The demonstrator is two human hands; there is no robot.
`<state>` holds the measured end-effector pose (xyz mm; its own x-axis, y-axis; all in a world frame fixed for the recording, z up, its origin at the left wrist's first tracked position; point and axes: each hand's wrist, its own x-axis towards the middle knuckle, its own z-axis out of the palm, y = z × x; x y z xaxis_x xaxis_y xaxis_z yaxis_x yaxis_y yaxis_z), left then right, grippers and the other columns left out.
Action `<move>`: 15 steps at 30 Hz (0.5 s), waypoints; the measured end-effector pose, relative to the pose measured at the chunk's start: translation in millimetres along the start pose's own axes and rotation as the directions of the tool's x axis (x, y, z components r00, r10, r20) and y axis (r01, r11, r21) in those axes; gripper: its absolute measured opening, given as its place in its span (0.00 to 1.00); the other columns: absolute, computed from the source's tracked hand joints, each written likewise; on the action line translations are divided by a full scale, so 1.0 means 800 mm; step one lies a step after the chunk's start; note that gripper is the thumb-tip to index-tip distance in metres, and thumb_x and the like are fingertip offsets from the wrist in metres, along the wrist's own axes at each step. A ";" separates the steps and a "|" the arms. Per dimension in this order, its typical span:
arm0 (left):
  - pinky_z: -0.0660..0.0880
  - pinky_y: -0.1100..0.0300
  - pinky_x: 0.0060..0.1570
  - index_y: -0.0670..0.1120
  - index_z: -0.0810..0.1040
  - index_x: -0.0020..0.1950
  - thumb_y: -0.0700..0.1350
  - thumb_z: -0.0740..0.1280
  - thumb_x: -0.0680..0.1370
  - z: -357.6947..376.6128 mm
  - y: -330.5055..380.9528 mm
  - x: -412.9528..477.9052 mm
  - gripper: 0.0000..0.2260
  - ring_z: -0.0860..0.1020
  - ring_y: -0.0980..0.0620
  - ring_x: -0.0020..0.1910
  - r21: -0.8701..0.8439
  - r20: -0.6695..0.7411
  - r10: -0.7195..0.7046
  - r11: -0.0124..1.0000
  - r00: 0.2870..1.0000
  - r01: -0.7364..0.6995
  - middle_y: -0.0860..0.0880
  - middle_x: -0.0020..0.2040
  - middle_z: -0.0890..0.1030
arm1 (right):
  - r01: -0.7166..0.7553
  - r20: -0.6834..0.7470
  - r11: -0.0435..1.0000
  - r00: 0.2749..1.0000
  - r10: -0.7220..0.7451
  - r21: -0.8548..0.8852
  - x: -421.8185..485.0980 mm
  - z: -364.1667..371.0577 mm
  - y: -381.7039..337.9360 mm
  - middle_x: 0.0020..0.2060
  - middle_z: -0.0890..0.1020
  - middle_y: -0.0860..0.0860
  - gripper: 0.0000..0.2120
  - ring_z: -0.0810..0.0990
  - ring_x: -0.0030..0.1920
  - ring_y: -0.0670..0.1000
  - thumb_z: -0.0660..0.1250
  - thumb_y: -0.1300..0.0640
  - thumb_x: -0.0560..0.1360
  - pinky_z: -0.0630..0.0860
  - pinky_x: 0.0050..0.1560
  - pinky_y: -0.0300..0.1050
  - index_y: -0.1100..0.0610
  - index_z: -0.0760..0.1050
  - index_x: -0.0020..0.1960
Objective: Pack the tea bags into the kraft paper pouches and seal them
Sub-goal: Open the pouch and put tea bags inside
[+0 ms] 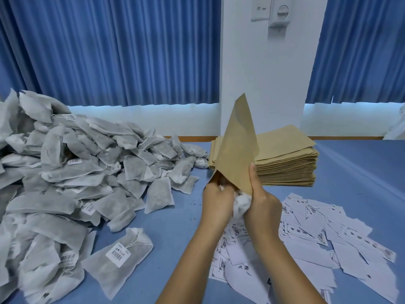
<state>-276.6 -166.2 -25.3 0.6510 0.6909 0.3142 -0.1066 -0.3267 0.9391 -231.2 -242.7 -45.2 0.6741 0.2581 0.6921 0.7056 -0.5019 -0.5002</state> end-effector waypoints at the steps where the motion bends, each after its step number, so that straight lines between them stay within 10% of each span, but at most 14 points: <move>1: 0.75 0.67 0.42 0.52 0.74 0.49 0.36 0.61 0.78 0.002 0.004 0.005 0.11 0.80 0.56 0.44 0.040 -0.020 -0.012 0.999 1.000 0.013 0.55 0.43 0.79 | 0.053 -0.043 0.998 0.998 -0.052 0.021 -0.003 0.001 -0.004 0.22 0.60 0.52 0.37 0.60 0.23 0.51 0.69 0.77 0.59 0.58 0.25 0.41 0.64 0.71 0.68; 4: 0.70 0.68 0.52 0.46 0.68 0.67 0.38 0.61 0.80 0.001 0.005 0.013 0.15 0.75 0.46 0.61 0.258 0.045 -0.084 0.964 0.995 0.069 0.45 0.61 0.75 | 0.169 -0.065 0.980 0.984 -0.163 0.100 -0.015 0.005 -0.015 0.19 0.59 0.53 0.36 0.57 0.23 0.49 0.60 0.73 0.55 0.56 0.25 0.38 0.65 0.74 0.64; 7: 0.50 0.58 0.71 0.46 0.51 0.76 0.49 0.50 0.84 -0.018 0.009 0.023 0.21 0.54 0.47 0.75 0.741 0.157 -0.256 0.669 0.954 0.058 0.44 0.76 0.55 | 0.196 -0.047 0.969 0.981 -0.191 0.152 -0.020 0.007 -0.018 0.23 0.56 0.49 0.36 0.55 0.24 0.50 0.58 0.72 0.55 0.54 0.27 0.36 0.63 0.76 0.63; 9: 0.58 0.68 0.66 0.42 0.52 0.77 0.47 0.52 0.84 -0.024 0.023 0.029 0.22 0.57 0.48 0.75 0.832 0.242 -0.304 0.554 0.921 -0.035 0.43 0.76 0.56 | 0.139 -0.044 0.973 0.990 -0.133 0.186 -0.019 0.007 -0.014 0.23 0.56 0.48 0.37 0.56 0.24 0.50 0.57 0.73 0.56 0.56 0.25 0.40 0.62 0.74 0.65; 13: 0.55 0.59 0.69 0.46 0.63 0.72 0.46 0.55 0.83 -0.014 0.051 0.016 0.17 0.62 0.46 0.71 0.871 0.431 -0.091 0.303 0.898 -0.387 0.44 0.71 0.65 | 0.028 -0.015 0.973 1.000 -0.025 0.228 -0.015 0.012 -0.012 0.23 0.58 0.50 0.40 0.57 0.25 0.52 0.59 0.77 0.59 0.57 0.26 0.46 0.56 0.62 0.70; 15: 0.60 0.58 0.66 0.44 0.70 0.65 0.42 0.57 0.81 -0.017 0.044 0.007 0.12 0.69 0.46 0.64 0.818 0.426 0.118 0.372 0.897 -0.438 0.43 0.63 0.73 | -0.001 -0.009 0.975 1.000 0.003 0.224 -0.010 0.009 -0.013 0.22 0.57 0.48 0.40 0.56 0.25 0.51 0.61 0.78 0.62 0.56 0.27 0.46 0.54 0.62 0.70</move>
<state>-286.9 -165.4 11.6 0.8916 0.3061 0.3337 0.2902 -0.9519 0.0979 -242.7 -233.5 -49.4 0.6744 0.2490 0.6951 0.7358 -0.3046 -0.6048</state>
